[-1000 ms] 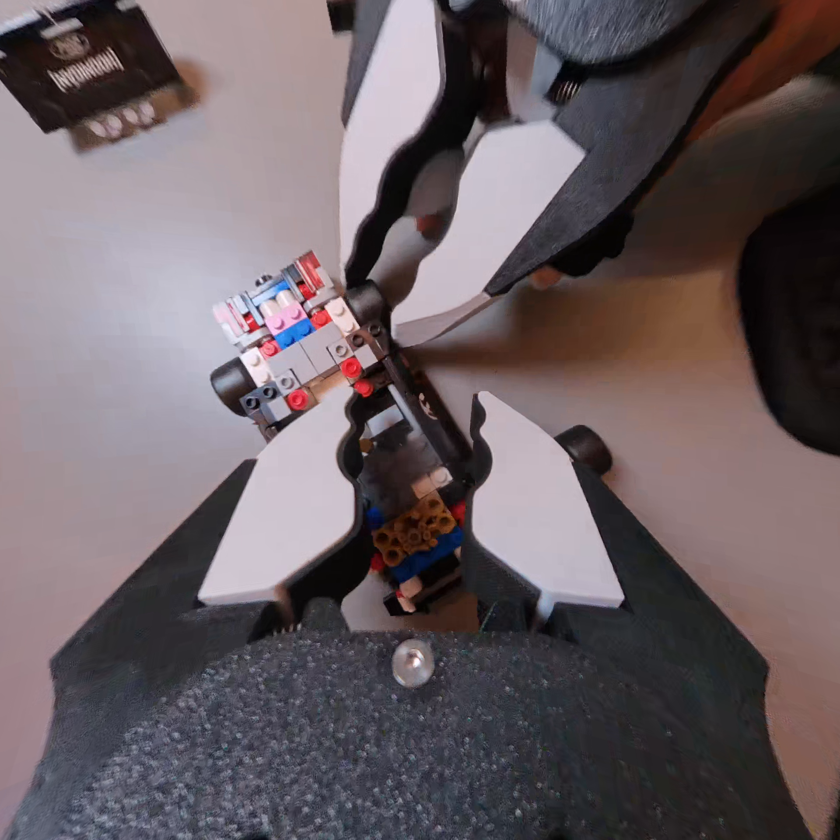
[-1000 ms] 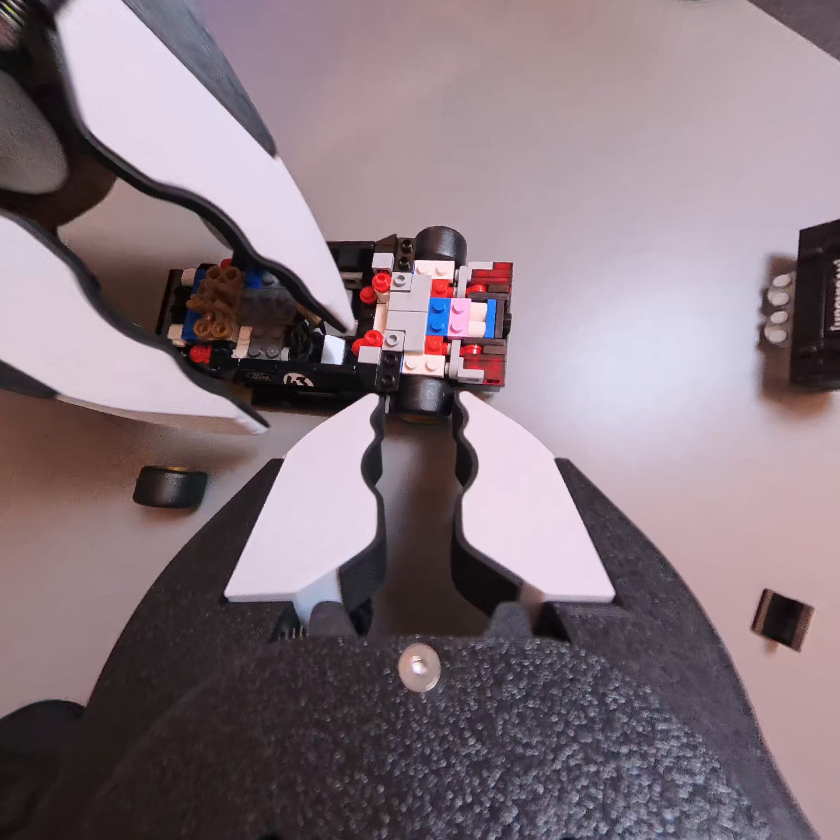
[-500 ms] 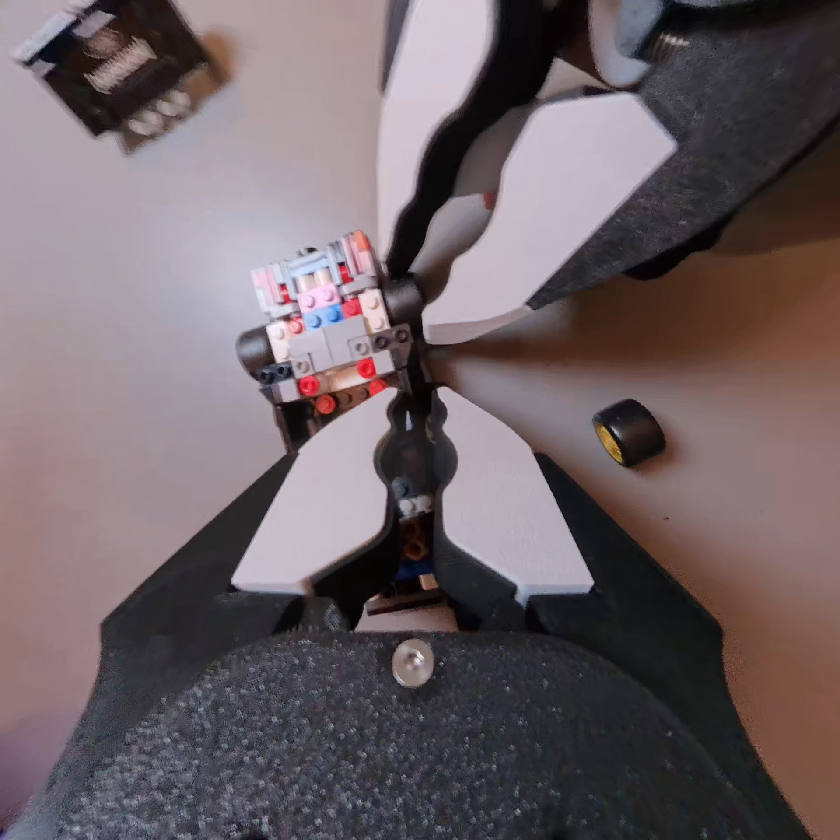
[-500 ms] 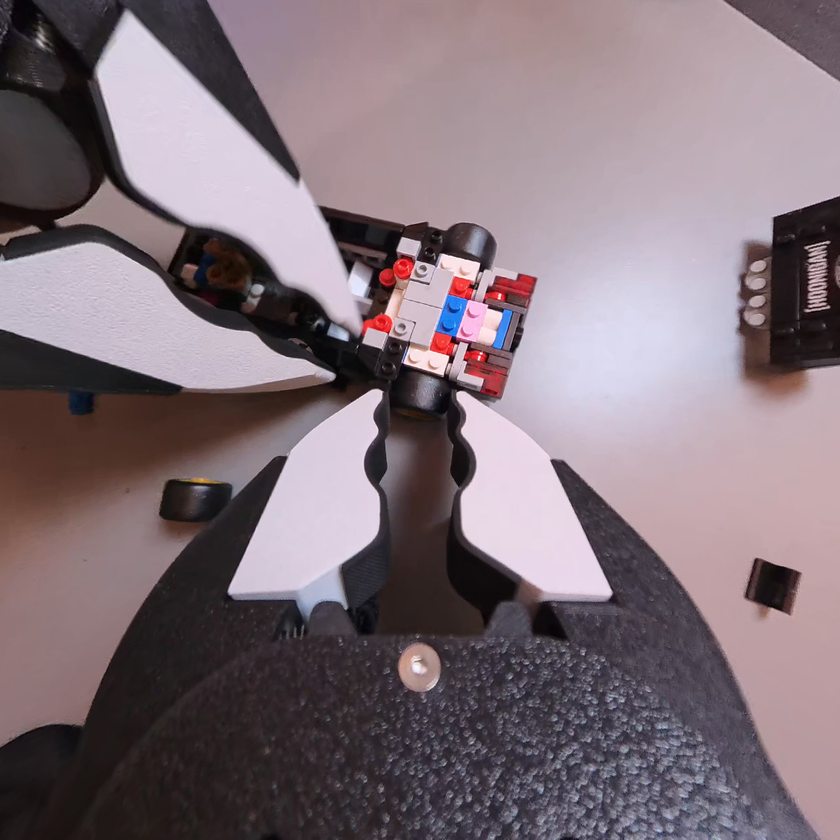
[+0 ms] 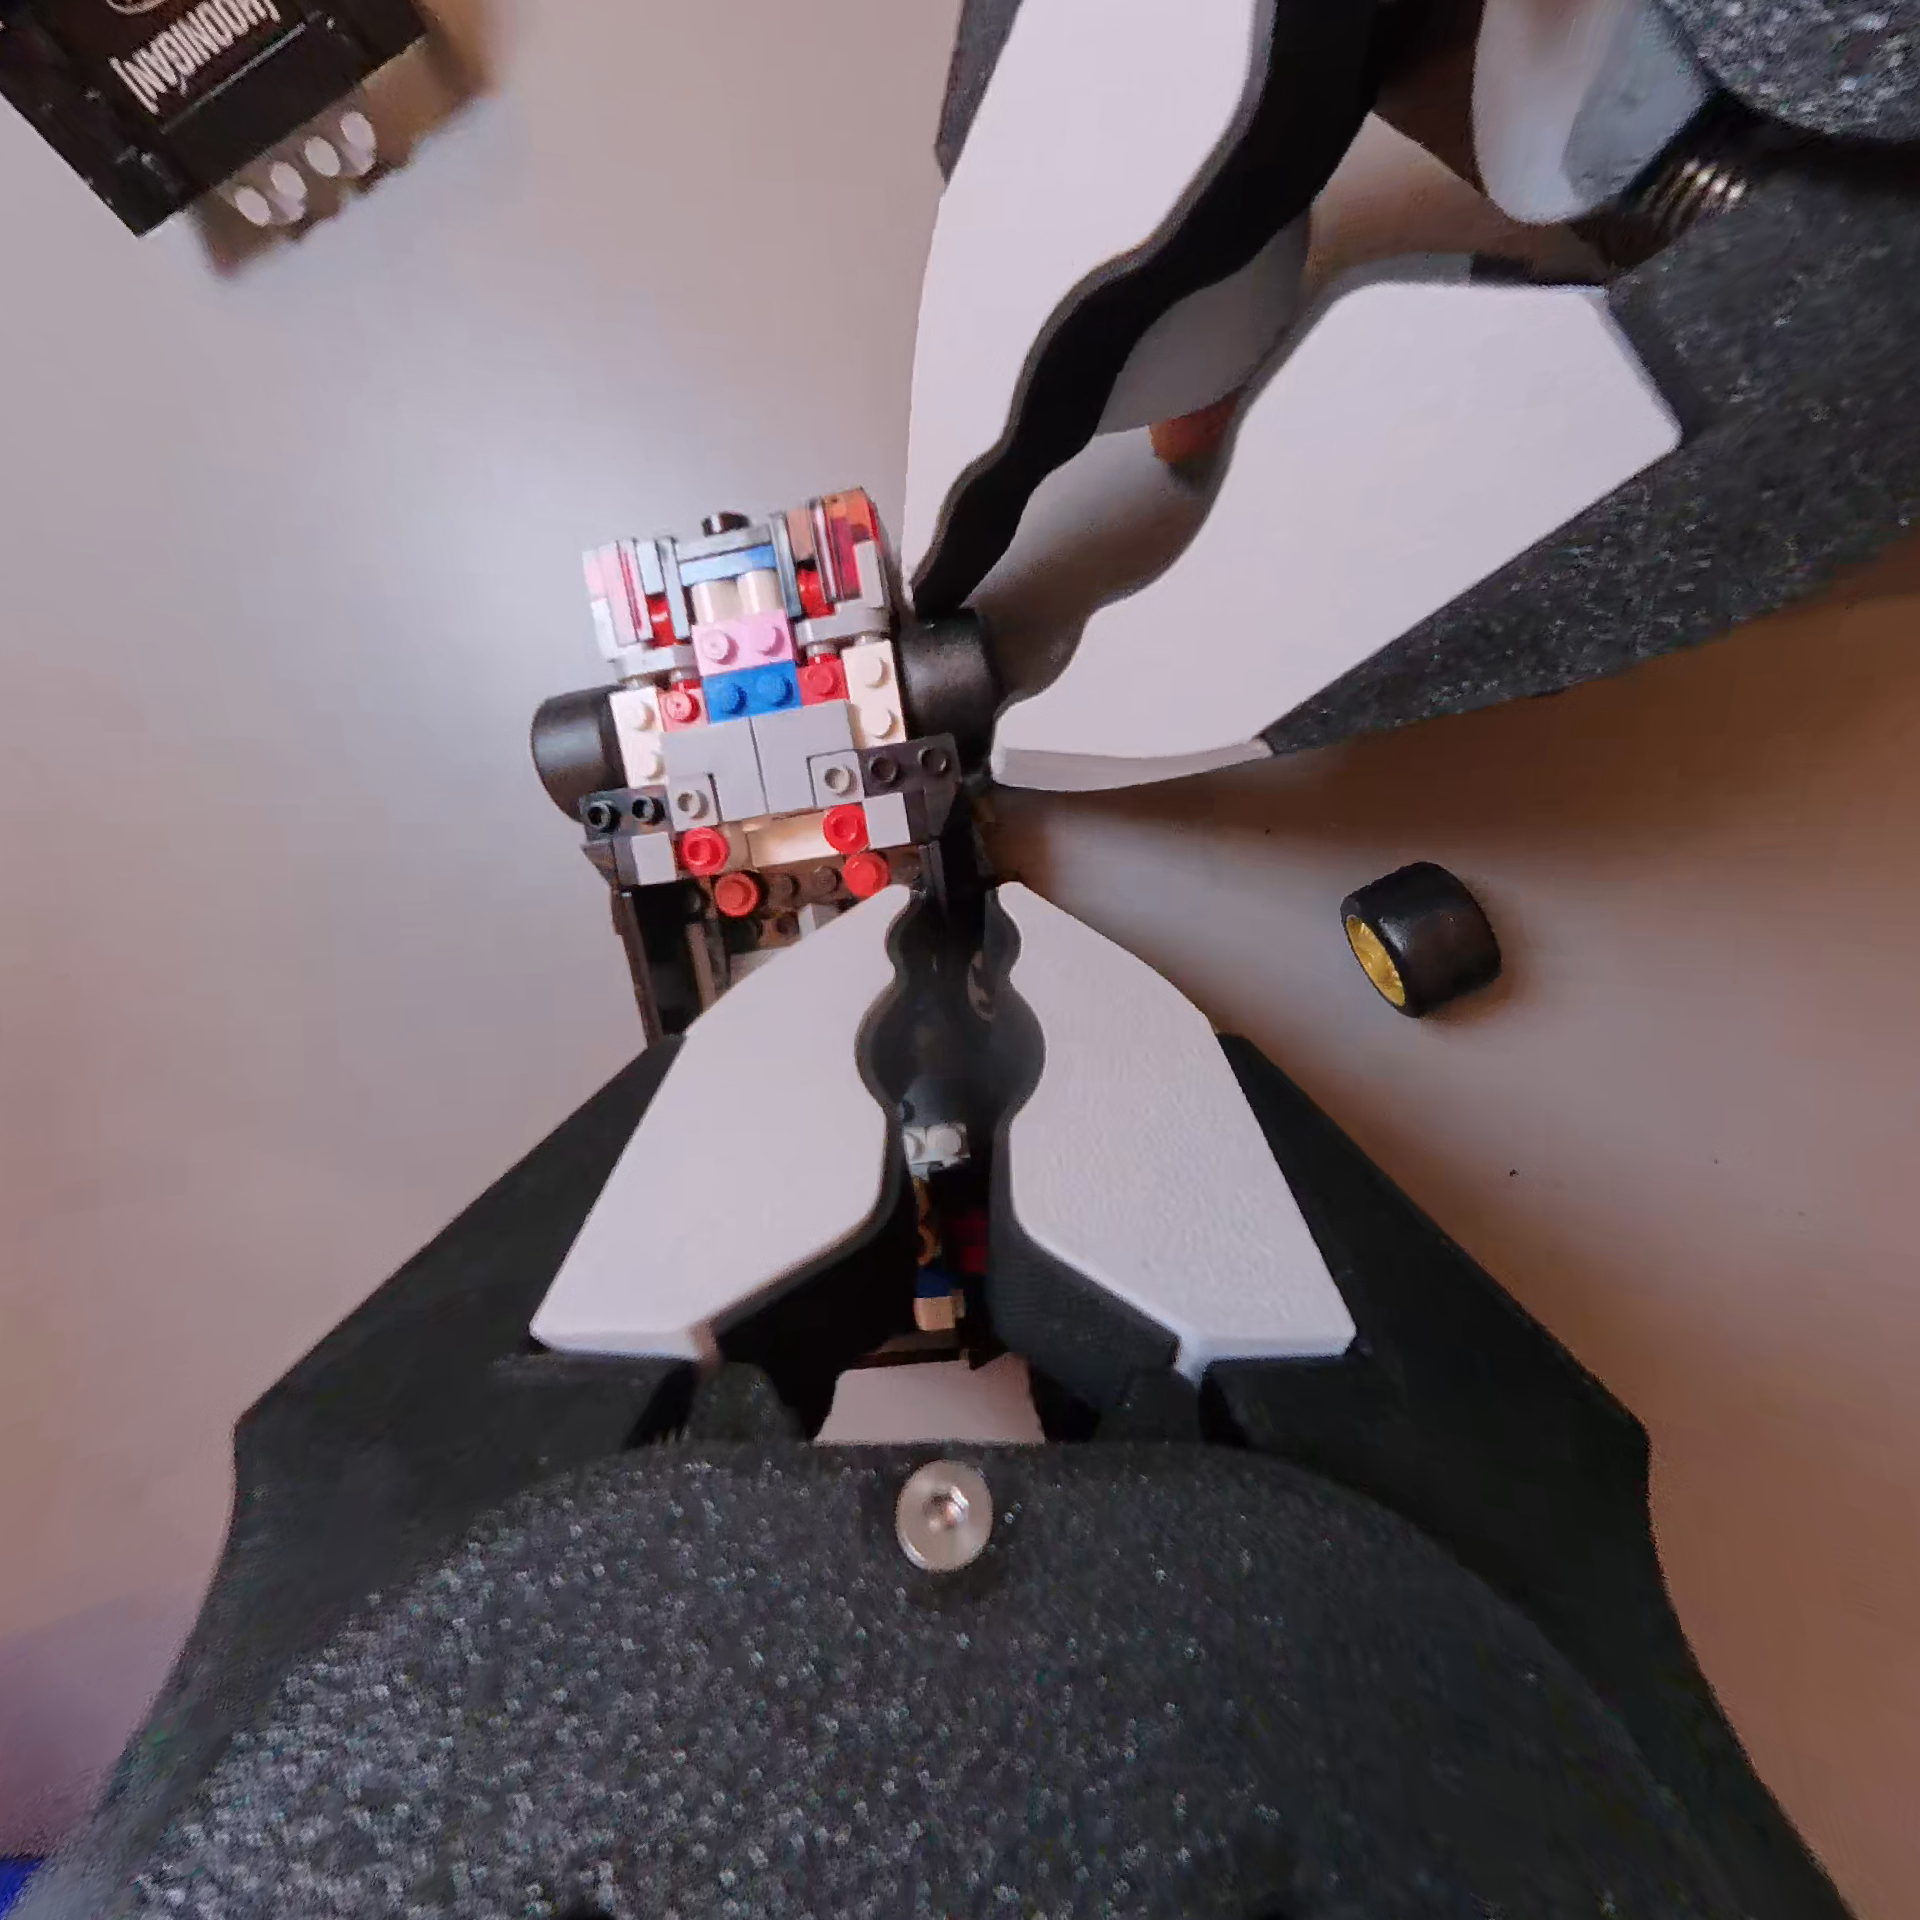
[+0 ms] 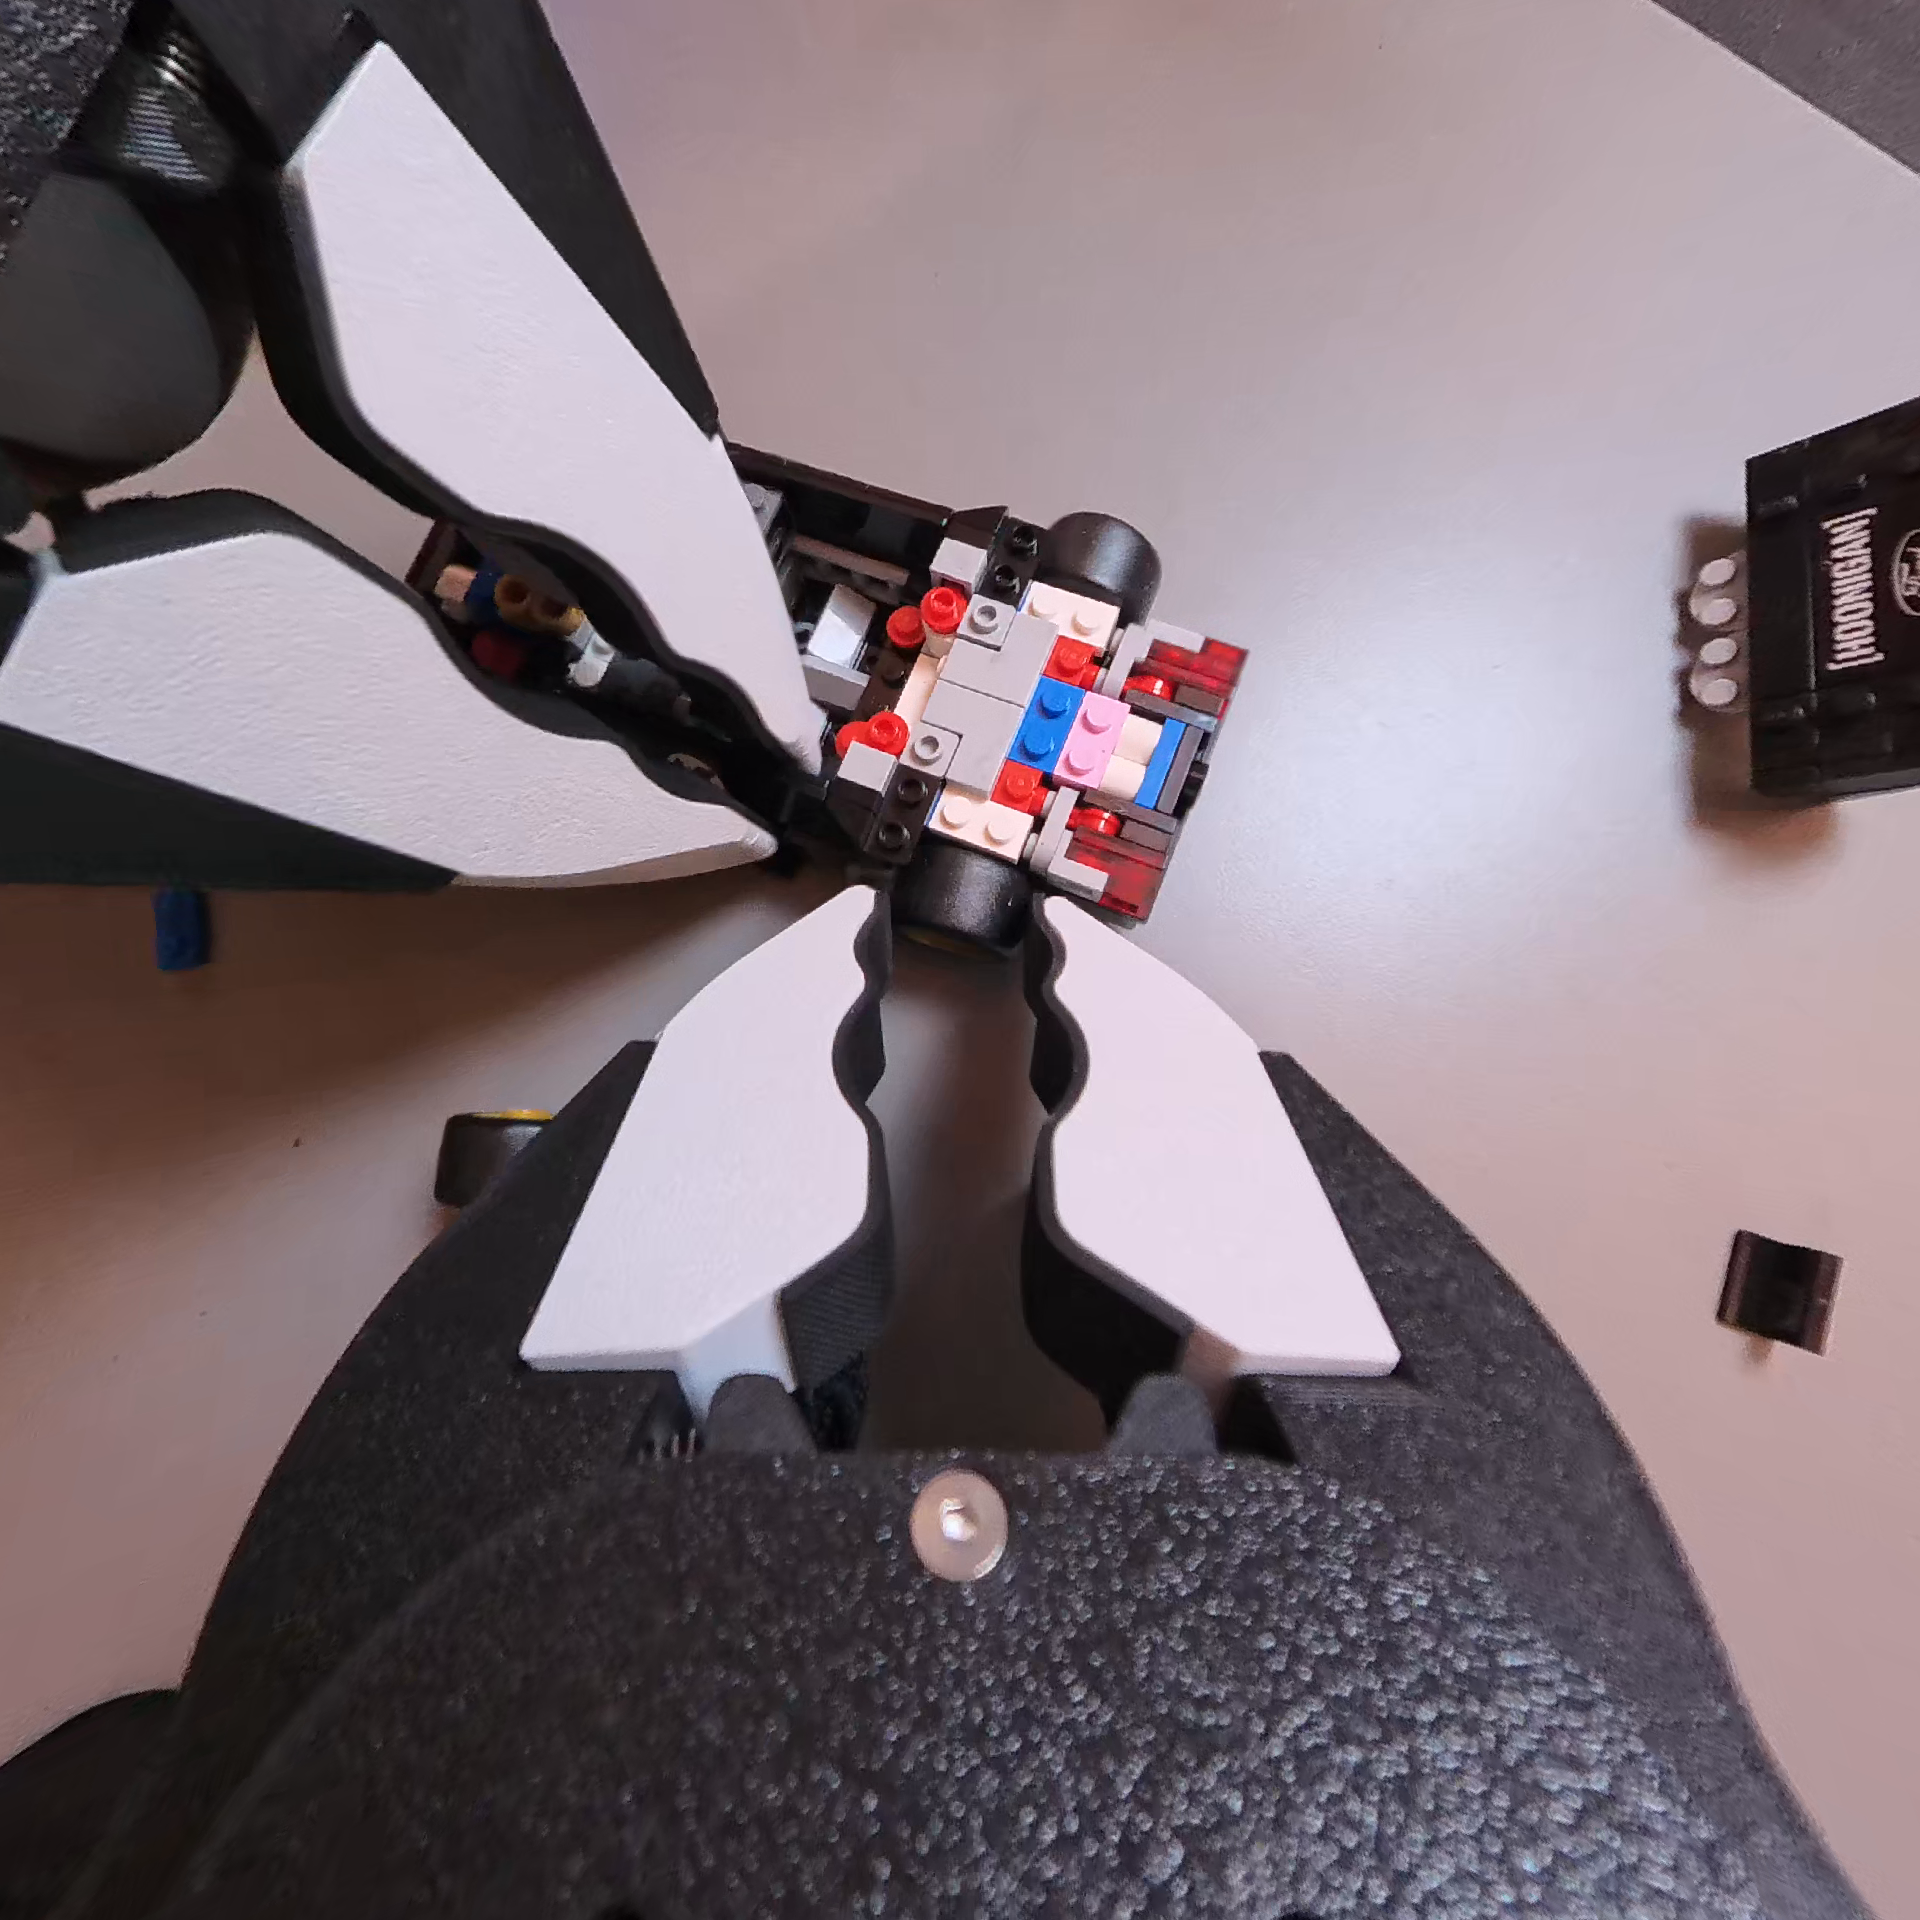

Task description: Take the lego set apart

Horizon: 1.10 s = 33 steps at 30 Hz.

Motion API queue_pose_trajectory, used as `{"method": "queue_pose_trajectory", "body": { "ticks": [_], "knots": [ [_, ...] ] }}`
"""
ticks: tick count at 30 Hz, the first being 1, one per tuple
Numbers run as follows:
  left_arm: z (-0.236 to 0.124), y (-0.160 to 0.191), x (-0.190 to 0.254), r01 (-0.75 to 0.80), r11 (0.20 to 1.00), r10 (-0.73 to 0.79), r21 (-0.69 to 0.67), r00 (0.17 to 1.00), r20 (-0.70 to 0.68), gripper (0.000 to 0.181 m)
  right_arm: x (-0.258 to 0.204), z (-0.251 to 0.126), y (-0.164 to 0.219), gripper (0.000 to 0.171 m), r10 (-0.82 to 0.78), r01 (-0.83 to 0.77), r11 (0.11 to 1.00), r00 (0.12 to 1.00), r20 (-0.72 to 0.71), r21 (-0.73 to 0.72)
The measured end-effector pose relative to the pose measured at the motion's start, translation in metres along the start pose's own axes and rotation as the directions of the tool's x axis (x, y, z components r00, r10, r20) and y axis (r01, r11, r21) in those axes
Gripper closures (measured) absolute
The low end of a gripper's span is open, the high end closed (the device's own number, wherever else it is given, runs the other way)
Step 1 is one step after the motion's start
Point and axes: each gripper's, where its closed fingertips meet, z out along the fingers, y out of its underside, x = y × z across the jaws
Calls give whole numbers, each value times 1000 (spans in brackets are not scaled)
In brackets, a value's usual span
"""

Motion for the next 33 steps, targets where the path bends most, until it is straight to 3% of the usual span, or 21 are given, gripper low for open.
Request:
{"method": "queue_pose_trajectory", "body": {
  "ticks": [15,33],
  "knots": [
    [2,-2,1,2,1000,-3,-20,1000,-31,171,-2,-5,6,146,91,-92,996,996,-17,-12],
    [3,-6,6,-24,999,22,-21,995,-96,171,-5,-12,15,147,204,-203,979,967,-152,24]
  ]
}}
